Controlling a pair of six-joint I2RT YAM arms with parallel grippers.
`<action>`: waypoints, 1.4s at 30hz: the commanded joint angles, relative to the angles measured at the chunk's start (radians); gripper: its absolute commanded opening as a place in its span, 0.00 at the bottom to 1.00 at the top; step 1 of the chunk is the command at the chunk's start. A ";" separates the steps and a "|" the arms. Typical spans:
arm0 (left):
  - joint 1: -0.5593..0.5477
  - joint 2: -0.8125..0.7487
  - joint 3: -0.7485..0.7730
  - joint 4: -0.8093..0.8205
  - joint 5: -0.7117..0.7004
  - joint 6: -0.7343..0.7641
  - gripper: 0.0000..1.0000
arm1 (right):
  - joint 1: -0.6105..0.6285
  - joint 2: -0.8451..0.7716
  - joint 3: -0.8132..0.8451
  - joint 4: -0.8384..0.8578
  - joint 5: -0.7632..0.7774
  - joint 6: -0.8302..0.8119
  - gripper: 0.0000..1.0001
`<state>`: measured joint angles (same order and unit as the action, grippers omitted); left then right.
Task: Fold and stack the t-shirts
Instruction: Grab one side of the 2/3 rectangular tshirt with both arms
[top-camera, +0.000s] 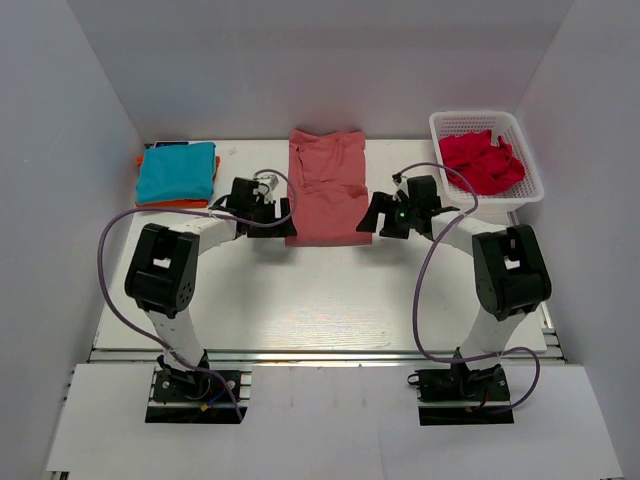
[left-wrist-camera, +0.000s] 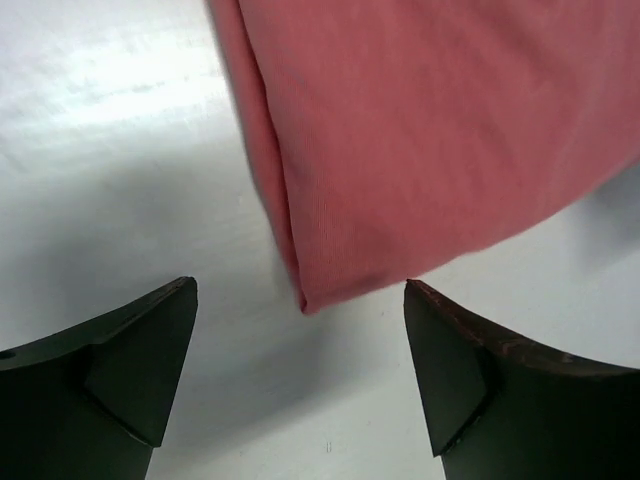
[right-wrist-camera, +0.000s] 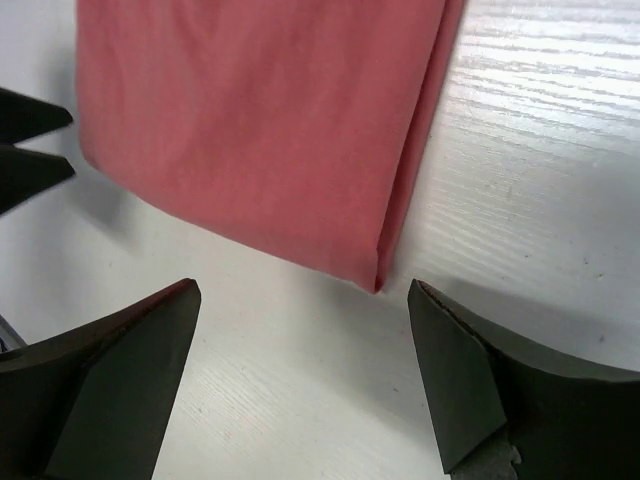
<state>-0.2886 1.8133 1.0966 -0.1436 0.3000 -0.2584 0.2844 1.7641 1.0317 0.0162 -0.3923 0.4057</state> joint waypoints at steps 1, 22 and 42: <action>-0.030 0.007 -0.003 0.006 0.045 -0.027 0.92 | 0.009 0.049 0.011 0.011 -0.019 0.022 0.90; -0.058 0.093 -0.024 0.024 0.062 -0.047 0.00 | 0.007 0.120 -0.045 0.160 -0.065 0.047 0.00; -0.086 -0.669 -0.161 -0.387 0.507 -0.039 0.00 | 0.013 -0.489 0.013 -0.690 -0.333 -0.352 0.00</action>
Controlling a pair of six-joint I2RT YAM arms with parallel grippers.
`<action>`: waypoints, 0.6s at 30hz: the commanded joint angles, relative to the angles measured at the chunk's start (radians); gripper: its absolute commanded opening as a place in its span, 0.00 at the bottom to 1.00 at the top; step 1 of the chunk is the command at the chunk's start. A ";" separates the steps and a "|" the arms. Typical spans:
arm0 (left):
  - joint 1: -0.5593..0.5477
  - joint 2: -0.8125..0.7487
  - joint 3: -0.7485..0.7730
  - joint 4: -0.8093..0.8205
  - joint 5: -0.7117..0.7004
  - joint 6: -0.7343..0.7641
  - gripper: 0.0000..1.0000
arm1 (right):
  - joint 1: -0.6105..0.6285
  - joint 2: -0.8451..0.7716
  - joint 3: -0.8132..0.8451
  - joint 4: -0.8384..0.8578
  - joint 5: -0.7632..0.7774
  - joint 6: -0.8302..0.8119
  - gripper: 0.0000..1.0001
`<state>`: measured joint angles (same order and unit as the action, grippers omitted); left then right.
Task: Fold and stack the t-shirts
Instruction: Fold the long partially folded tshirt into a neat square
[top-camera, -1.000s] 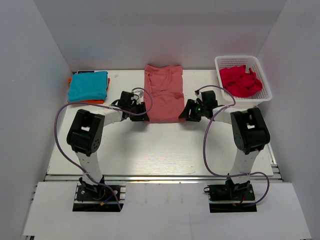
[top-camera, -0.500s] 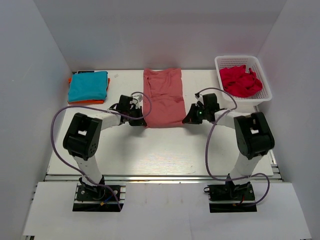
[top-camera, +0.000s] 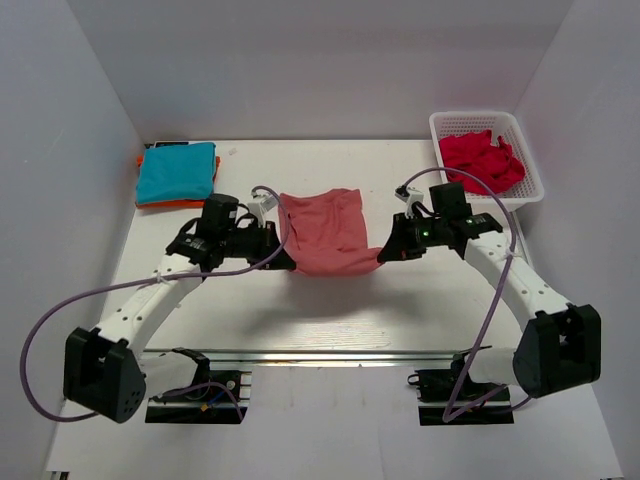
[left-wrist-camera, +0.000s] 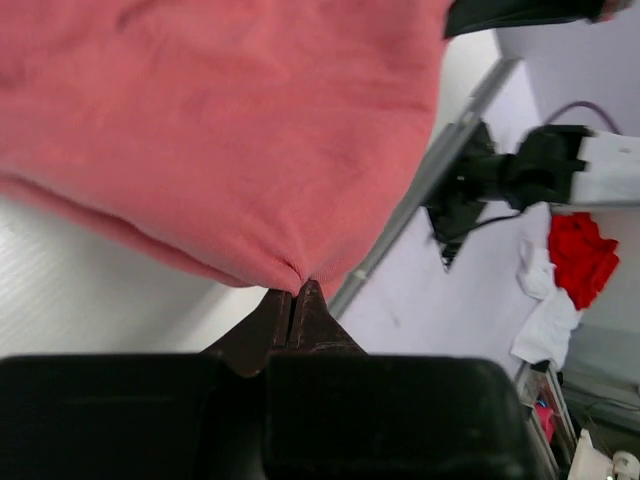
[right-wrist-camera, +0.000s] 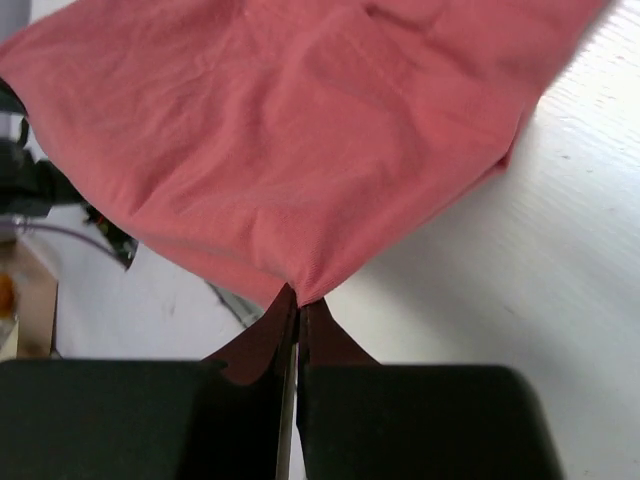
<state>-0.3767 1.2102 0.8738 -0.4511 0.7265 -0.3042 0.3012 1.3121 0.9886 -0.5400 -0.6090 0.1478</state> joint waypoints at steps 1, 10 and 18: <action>0.002 -0.075 0.074 -0.093 0.080 -0.006 0.00 | -0.007 -0.065 0.062 -0.130 -0.126 -0.094 0.00; 0.022 -0.084 0.162 -0.089 -0.056 0.003 0.00 | -0.013 -0.111 0.088 0.041 -0.166 -0.079 0.00; 0.022 -0.041 0.191 -0.046 -0.363 -0.071 0.00 | -0.022 0.114 0.229 0.146 -0.244 0.004 0.00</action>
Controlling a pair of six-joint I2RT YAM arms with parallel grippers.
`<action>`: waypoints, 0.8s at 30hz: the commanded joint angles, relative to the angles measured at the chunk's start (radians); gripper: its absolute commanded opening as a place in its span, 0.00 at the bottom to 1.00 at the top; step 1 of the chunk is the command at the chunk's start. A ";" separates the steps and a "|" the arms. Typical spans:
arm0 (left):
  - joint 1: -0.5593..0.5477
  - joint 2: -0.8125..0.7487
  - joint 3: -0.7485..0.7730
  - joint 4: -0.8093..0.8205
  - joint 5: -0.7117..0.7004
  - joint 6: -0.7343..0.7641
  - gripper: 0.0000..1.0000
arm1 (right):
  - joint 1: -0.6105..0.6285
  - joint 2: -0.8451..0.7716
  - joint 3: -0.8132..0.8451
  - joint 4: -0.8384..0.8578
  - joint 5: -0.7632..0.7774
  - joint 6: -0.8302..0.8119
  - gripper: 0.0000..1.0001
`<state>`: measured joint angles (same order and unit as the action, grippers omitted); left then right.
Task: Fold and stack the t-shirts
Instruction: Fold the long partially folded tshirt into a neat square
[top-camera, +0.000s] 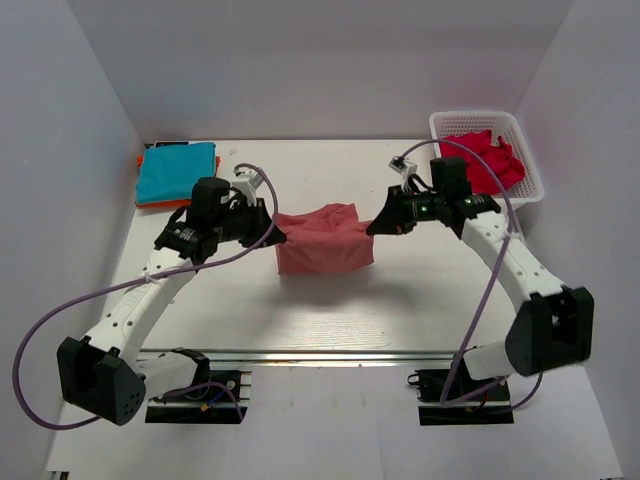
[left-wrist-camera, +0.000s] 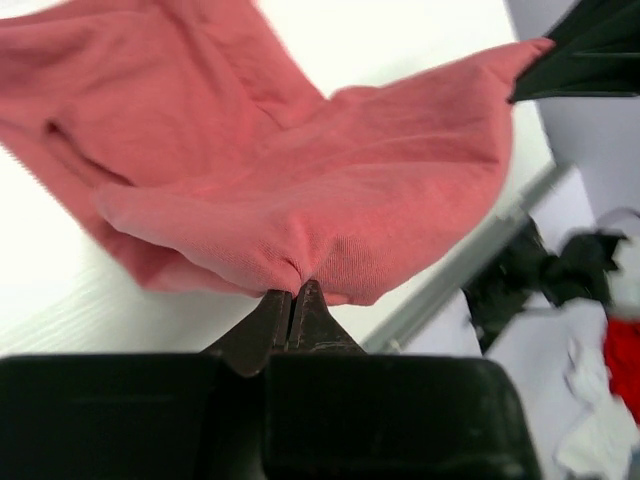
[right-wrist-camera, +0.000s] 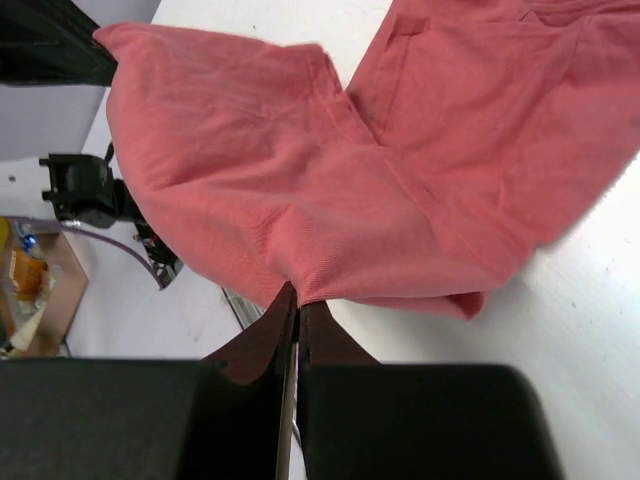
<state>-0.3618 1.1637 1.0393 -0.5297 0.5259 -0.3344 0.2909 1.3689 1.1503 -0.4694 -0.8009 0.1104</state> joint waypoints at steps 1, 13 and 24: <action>0.007 0.031 0.025 0.055 -0.203 -0.067 0.00 | -0.015 0.097 0.081 0.078 -0.049 0.054 0.00; 0.017 0.273 0.142 0.220 -0.492 -0.103 0.00 | -0.058 0.338 0.290 0.098 0.000 0.169 0.00; 0.053 0.447 0.265 0.200 -0.422 -0.075 0.00 | -0.082 0.479 0.393 0.083 -0.003 0.206 0.00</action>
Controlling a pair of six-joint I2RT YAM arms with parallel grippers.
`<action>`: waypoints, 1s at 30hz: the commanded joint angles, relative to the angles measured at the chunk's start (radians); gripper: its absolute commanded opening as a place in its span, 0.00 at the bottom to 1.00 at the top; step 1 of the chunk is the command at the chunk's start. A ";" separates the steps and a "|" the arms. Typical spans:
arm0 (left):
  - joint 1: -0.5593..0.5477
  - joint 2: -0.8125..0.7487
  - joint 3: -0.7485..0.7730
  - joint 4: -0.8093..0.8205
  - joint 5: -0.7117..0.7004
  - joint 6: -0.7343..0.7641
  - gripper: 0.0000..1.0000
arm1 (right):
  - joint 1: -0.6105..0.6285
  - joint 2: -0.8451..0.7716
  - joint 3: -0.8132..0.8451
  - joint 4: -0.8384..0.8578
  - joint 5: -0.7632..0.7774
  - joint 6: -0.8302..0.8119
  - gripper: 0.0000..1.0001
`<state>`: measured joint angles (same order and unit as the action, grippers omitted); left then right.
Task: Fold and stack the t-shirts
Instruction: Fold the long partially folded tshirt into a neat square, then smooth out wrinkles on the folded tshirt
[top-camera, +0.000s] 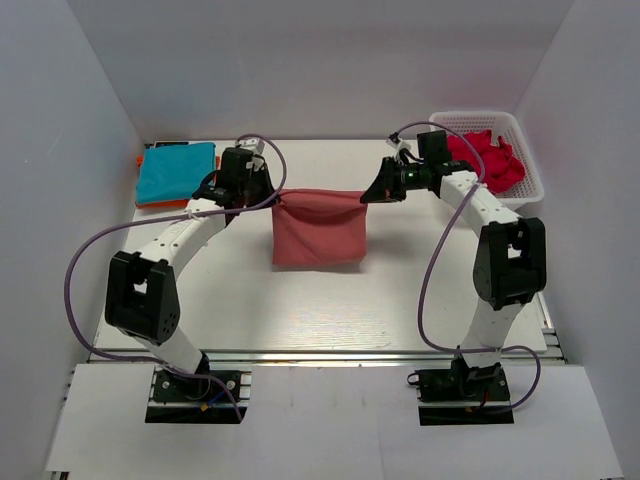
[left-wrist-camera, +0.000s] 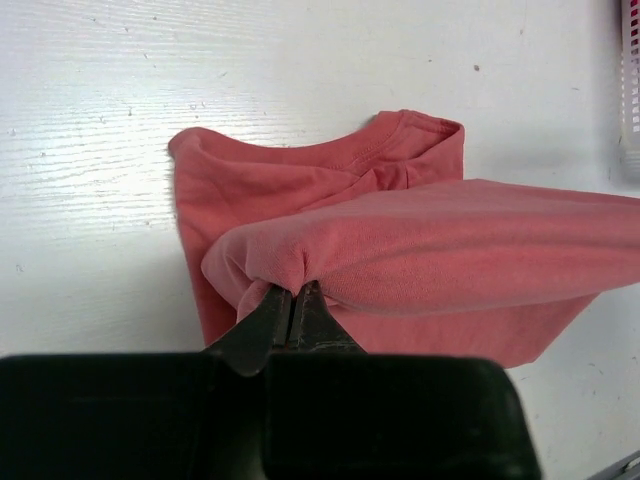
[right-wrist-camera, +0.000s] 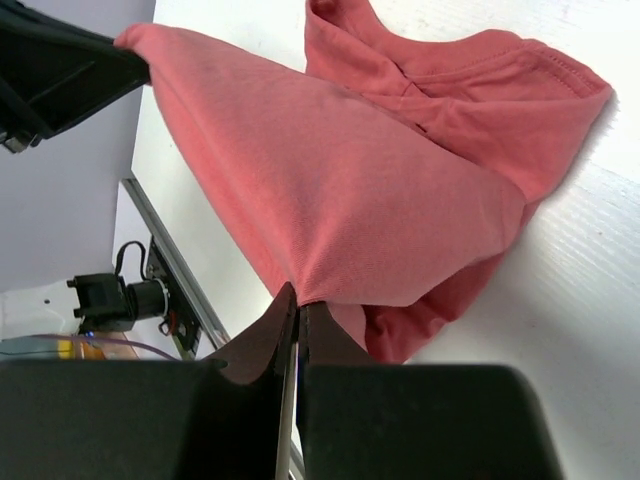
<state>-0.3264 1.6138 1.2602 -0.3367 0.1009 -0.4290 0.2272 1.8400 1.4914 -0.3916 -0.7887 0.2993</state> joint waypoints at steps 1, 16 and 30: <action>0.027 -0.003 0.044 0.007 0.003 0.019 0.00 | -0.020 0.030 0.061 0.004 -0.014 0.021 0.00; 0.075 0.288 0.218 0.051 0.080 0.009 0.00 | -0.051 0.327 0.277 0.077 -0.049 0.083 0.00; 0.093 0.341 0.340 0.050 0.097 -0.001 1.00 | -0.031 0.348 0.472 -0.030 0.103 -0.040 0.90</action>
<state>-0.2310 2.0575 1.6108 -0.3344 0.1669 -0.4324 0.1864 2.3039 1.9717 -0.3820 -0.7322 0.3206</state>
